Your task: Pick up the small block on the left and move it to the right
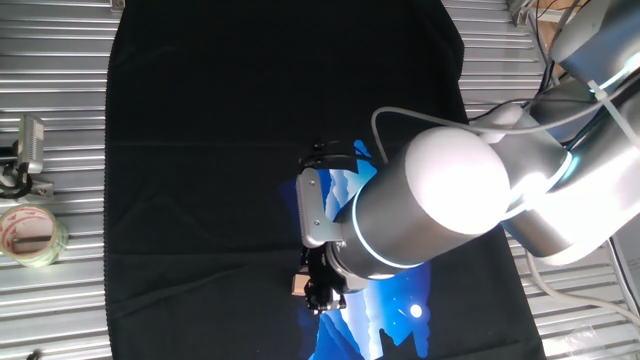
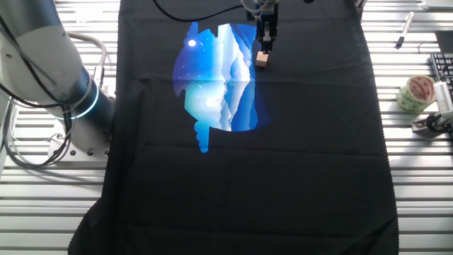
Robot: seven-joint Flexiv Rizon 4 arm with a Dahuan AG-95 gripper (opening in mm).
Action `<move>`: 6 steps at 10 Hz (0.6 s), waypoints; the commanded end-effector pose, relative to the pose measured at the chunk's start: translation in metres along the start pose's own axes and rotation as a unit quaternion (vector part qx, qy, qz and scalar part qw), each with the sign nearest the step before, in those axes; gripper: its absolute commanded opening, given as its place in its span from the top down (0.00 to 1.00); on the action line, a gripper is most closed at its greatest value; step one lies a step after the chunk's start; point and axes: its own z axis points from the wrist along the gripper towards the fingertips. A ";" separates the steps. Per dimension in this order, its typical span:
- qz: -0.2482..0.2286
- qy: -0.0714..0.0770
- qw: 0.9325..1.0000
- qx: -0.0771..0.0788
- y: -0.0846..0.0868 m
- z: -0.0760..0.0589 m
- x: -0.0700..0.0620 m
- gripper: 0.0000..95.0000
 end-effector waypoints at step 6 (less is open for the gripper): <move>-0.004 0.002 1.000 -0.002 0.000 0.000 0.000 0.60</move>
